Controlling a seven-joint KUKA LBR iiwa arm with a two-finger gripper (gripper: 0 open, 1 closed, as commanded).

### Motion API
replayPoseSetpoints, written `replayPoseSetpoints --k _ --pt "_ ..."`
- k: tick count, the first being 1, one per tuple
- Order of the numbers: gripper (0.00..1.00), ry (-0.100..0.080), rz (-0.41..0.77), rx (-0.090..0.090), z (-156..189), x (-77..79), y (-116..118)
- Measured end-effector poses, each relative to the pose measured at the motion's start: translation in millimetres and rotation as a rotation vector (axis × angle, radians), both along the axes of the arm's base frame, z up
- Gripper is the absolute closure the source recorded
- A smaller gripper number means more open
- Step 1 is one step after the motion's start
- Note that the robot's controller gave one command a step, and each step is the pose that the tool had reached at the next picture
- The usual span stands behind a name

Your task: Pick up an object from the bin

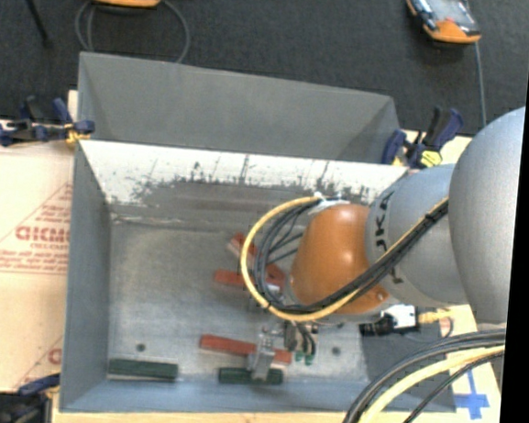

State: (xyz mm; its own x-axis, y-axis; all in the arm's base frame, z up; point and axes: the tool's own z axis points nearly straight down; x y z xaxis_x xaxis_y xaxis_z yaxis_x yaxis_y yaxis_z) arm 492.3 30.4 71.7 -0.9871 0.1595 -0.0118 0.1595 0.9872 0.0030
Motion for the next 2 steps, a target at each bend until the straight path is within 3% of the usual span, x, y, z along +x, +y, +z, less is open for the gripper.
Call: replayPoseSetpoints --k 1,2 --pt "1.00 0.004 0.000 0.001 0.2 -1.0 0.3" --pt "1.00 0.002 0.053 0.000 126.2 -7.2 -7.7"
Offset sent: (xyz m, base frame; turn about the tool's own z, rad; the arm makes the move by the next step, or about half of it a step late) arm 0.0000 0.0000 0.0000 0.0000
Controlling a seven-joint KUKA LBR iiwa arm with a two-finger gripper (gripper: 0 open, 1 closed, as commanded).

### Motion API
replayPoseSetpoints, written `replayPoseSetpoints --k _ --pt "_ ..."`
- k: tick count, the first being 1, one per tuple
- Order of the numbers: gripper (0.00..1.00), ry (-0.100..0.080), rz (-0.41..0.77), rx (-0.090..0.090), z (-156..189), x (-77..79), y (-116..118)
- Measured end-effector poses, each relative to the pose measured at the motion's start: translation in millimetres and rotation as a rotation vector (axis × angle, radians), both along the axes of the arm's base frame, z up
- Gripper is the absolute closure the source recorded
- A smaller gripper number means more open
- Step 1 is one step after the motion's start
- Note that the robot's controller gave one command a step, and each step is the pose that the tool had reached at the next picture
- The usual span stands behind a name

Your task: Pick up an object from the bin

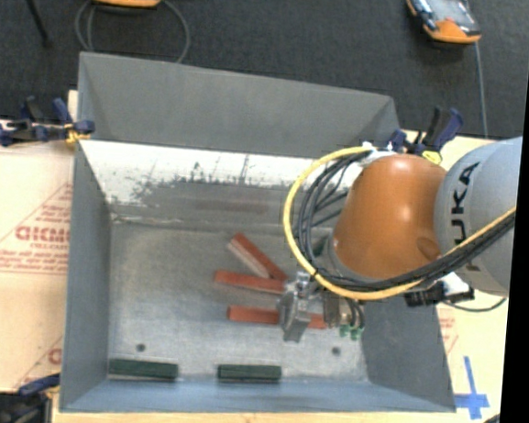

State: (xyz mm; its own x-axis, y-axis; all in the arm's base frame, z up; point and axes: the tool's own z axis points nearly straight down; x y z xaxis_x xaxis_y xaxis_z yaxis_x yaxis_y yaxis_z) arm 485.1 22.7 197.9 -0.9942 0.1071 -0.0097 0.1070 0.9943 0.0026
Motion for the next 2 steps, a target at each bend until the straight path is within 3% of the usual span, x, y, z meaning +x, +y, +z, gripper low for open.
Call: replayPoseSetpoints --k 1,2 --pt "1.00 -0.003 0.282 -0.007 159.6 20.2 -36.8" --pt "1.00 -0.001 0.547 -0.009 235.1 29.0 -45.2"
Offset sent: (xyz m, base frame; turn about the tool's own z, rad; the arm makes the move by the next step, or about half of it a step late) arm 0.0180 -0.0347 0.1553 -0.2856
